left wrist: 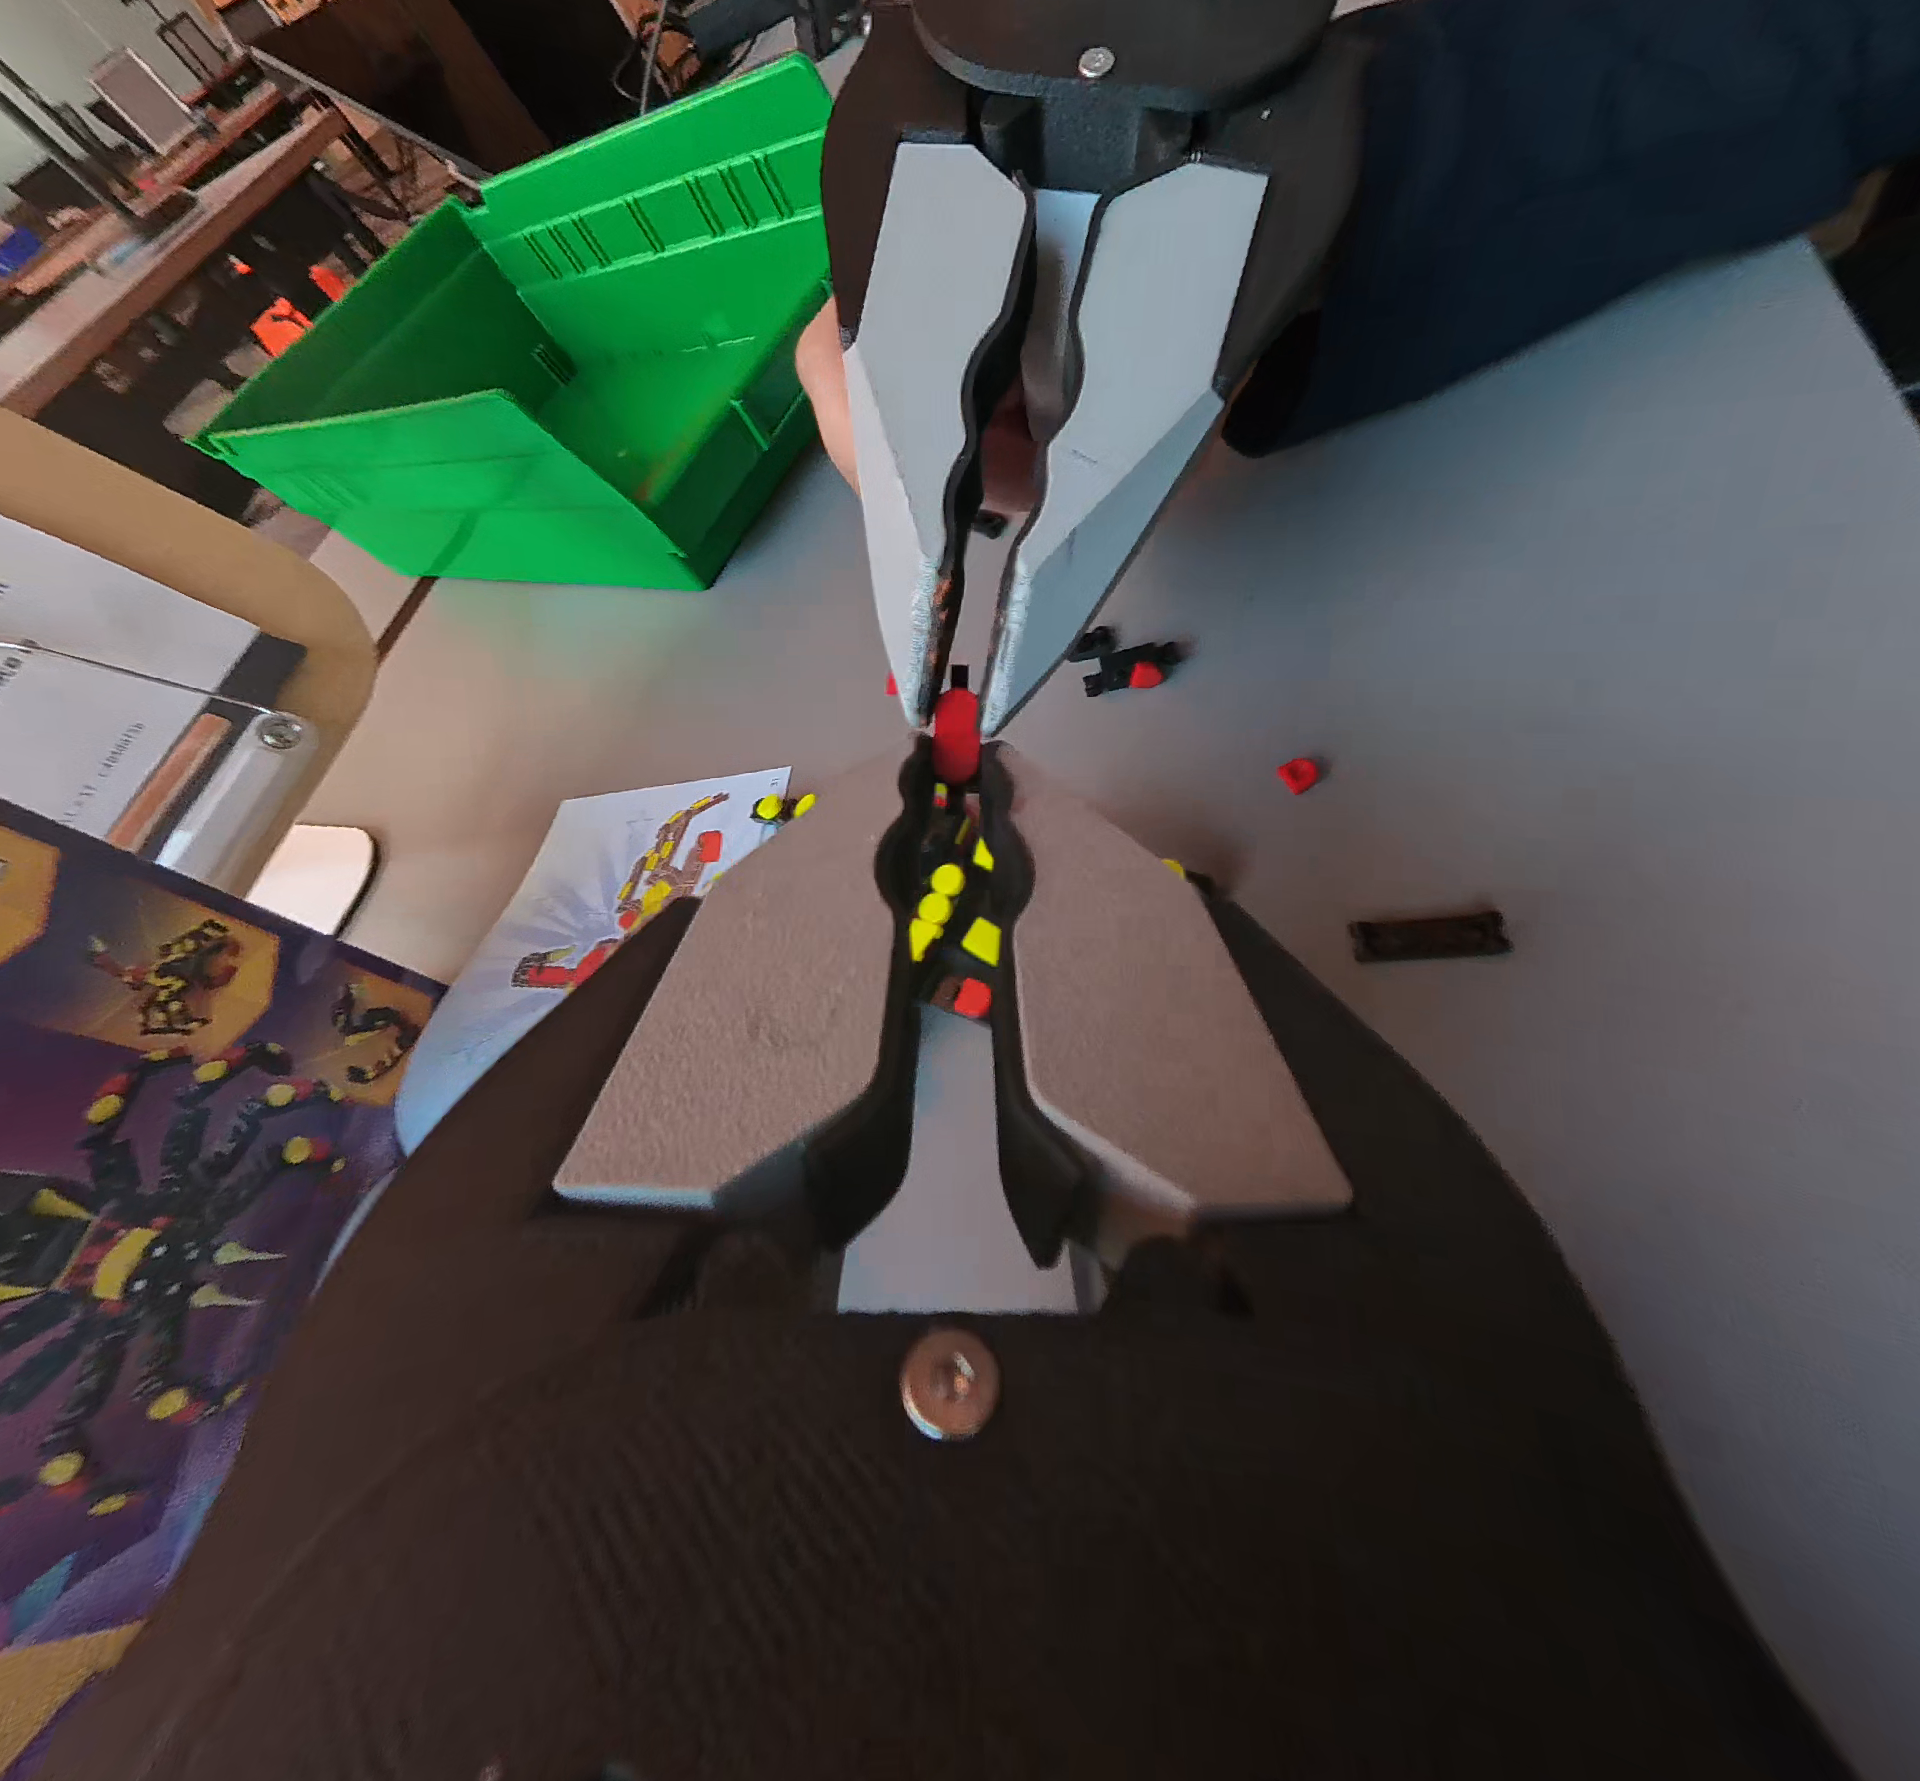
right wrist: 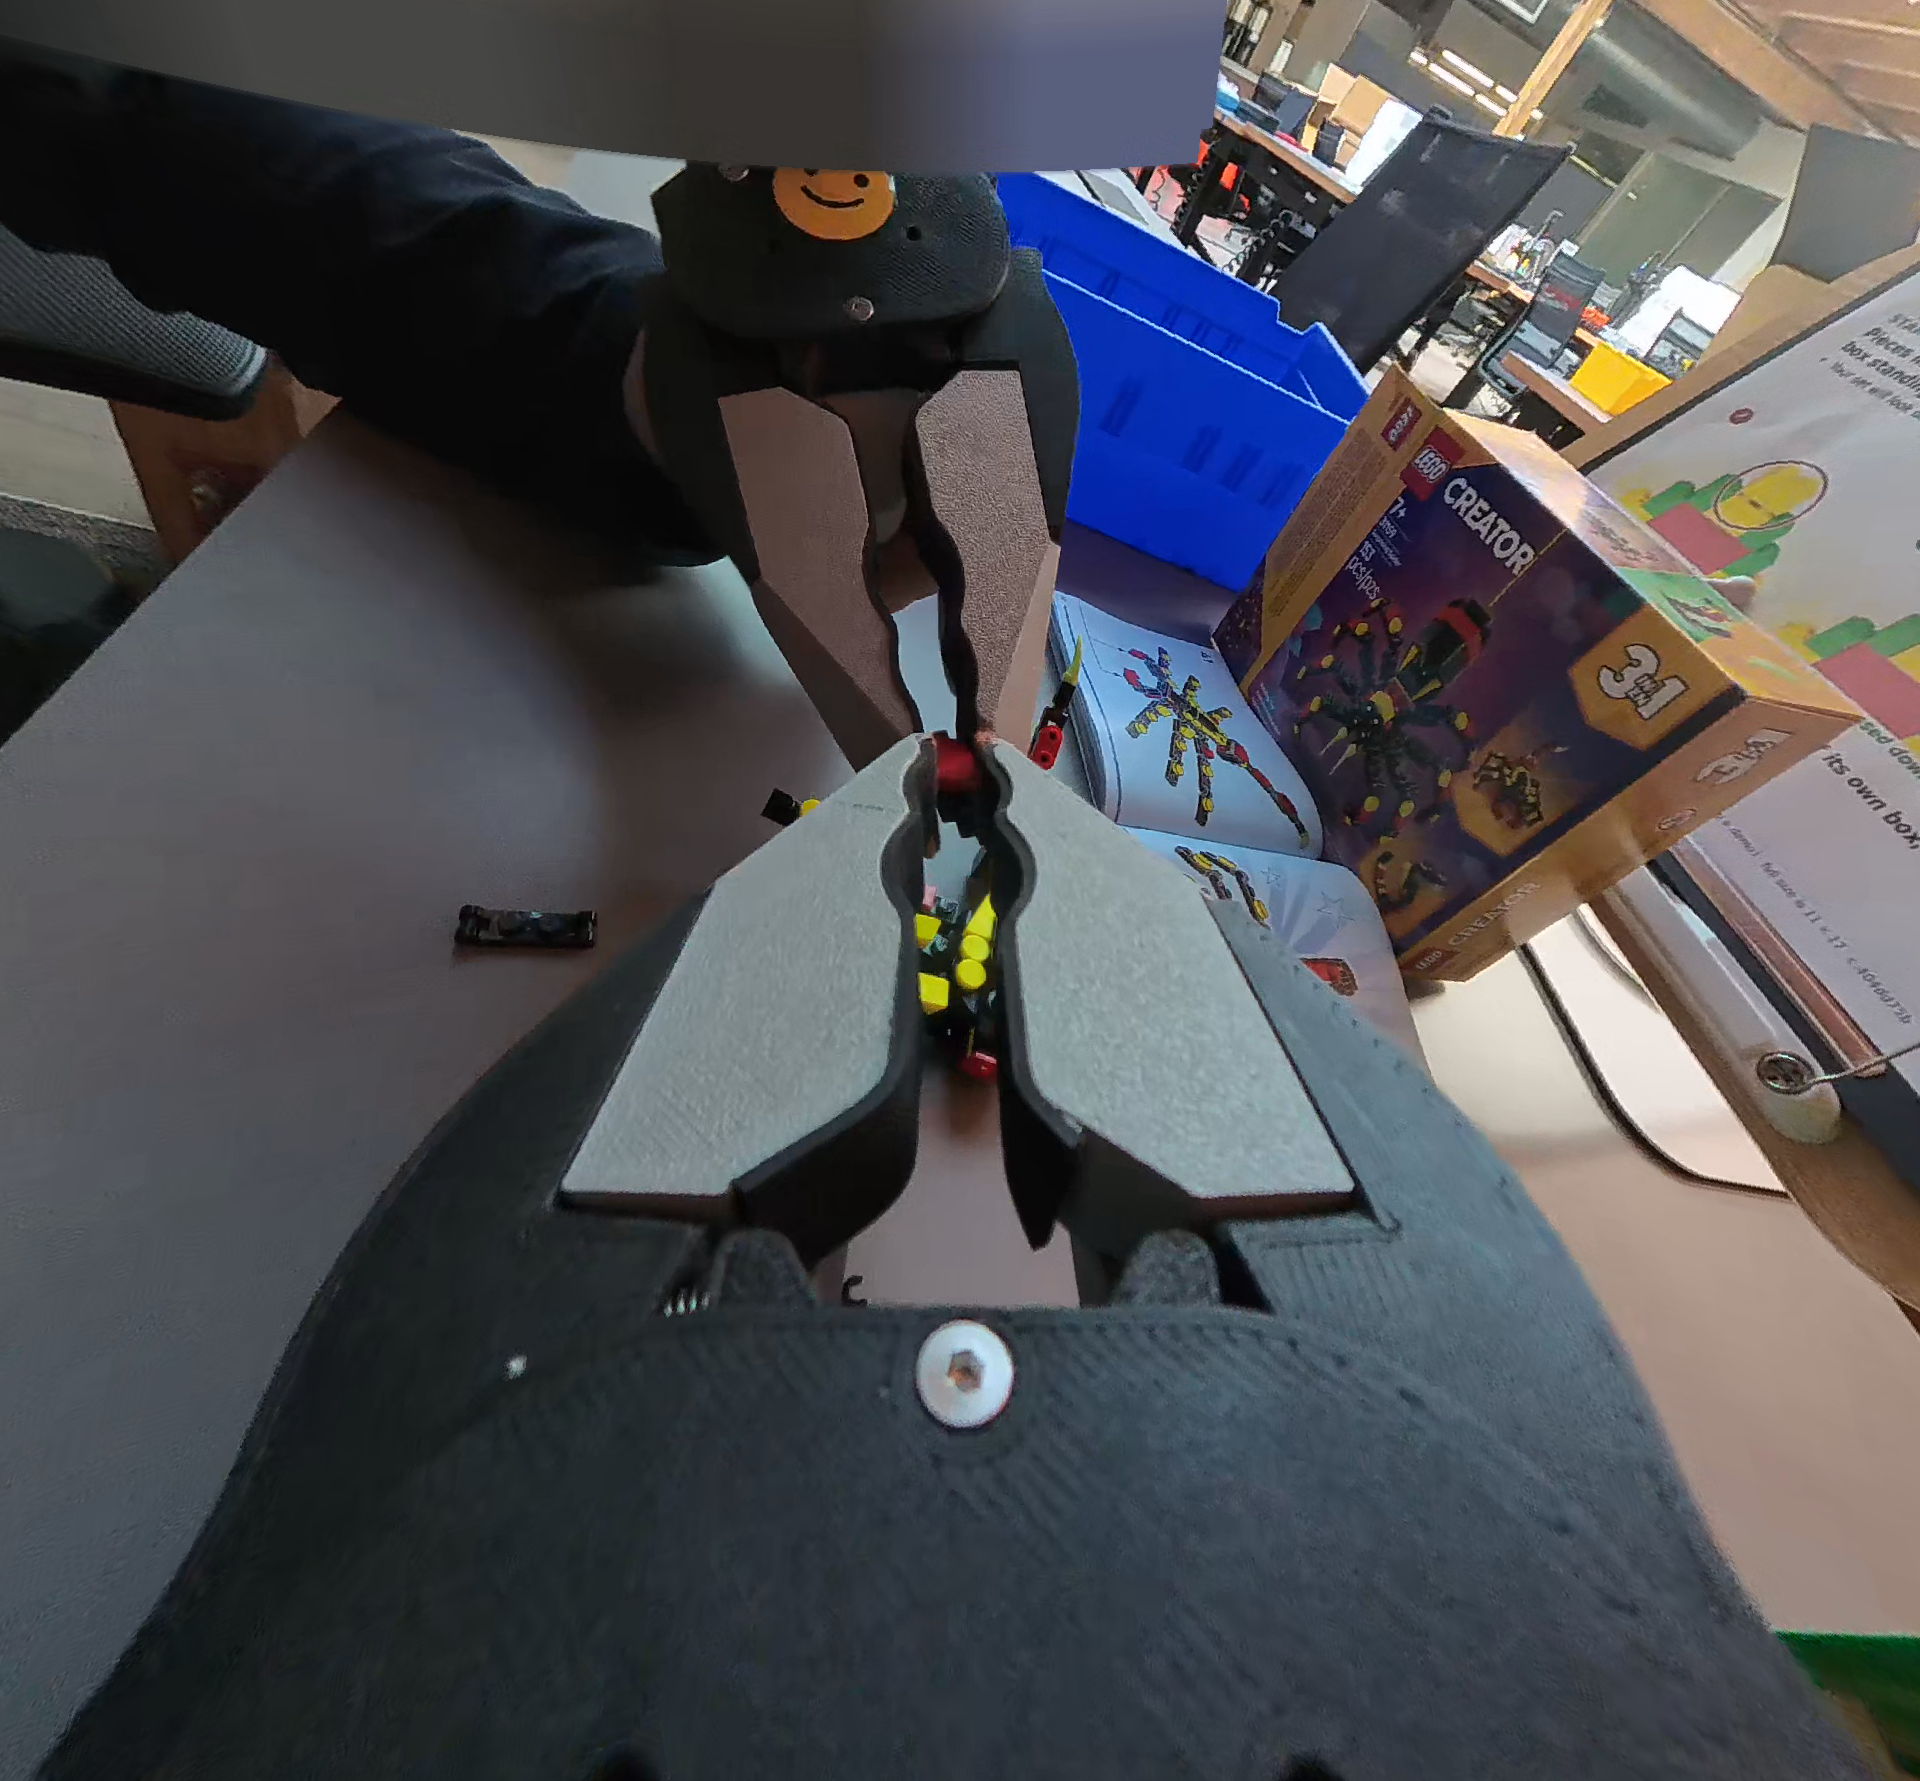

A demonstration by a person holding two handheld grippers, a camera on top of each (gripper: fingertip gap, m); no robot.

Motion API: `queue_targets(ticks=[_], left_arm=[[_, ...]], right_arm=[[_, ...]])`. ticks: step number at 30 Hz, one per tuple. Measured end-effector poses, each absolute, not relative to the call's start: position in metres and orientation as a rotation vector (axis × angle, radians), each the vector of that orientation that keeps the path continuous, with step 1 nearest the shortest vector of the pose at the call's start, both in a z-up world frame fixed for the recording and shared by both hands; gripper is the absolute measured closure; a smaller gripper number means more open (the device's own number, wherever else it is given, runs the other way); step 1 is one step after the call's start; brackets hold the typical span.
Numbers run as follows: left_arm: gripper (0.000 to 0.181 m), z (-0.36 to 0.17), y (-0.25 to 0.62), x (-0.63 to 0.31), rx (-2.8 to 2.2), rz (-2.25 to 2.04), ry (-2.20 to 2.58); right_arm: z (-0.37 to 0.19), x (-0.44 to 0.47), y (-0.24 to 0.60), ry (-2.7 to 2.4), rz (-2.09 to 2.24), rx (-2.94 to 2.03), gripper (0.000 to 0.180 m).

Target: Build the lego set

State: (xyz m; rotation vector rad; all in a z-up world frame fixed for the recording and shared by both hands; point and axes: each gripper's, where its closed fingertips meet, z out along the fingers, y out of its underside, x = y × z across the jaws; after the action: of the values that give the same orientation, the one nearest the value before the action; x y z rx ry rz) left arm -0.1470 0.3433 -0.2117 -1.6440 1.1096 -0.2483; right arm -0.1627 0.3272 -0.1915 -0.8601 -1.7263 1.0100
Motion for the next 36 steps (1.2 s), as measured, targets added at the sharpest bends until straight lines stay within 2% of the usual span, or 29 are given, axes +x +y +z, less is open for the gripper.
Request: queue_targets(ticks=[4,15,28,36], left_arm=[[0.177,-0.21,0.339,-0.144,-1.662,-0.372,1.089],[0.177,-0.207,0.341,-0.147,-1.654,-0.387,1.059],[0.176,-0.184,0.339,-0.151,-1.617,-0.615,0.904],[0.176,-0.183,0.339,-0.152,-1.636,-0.69,0.867]], right_arm=[[-0.193,-0.16,0.325,-1.747,0.998,-0.835,0.173],[-0.193,-0.161,0.331,-1.736,1.05,-0.892,0.175],[-0.187,-0.16,0.338,-1.666,1.162,-0.961,0.18],[-0.169,-0.156,0.342,-1.567,1.282,-0.968,0.179]])
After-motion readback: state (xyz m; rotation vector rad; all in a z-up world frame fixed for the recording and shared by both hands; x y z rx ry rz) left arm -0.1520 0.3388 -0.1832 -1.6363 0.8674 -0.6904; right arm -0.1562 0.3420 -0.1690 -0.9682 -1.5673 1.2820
